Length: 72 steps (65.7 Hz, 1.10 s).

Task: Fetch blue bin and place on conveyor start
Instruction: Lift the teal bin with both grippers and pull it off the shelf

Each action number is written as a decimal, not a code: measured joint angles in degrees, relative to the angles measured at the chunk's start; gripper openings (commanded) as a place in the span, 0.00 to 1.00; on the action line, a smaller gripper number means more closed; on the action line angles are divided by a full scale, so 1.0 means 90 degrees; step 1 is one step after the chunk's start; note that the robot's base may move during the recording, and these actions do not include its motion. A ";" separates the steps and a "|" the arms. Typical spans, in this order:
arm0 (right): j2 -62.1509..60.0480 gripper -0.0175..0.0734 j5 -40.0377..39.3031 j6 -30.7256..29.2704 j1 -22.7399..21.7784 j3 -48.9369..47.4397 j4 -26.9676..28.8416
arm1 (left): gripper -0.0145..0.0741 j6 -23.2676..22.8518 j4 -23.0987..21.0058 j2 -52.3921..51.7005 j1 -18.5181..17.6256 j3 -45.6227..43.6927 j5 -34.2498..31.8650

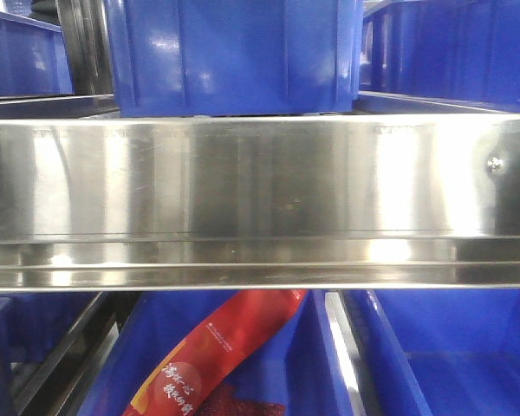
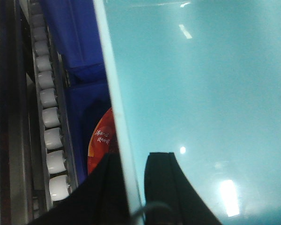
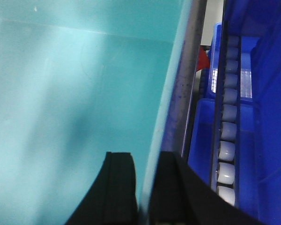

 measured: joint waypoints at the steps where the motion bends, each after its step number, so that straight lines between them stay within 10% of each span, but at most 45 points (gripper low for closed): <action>1: 0.0000 0.03 0.0000 0.0000 0.0000 0.0000 0.0000 | 0.04 0.0000 0.0000 0.0000 0.0000 0.0000 0.0000; 72: 0.0000 0.03 -0.0239 0.0012 0.0000 0.0000 -0.0103 | 0.04 0.0025 0.0133 0.0000 0.0000 0.0000 -0.1427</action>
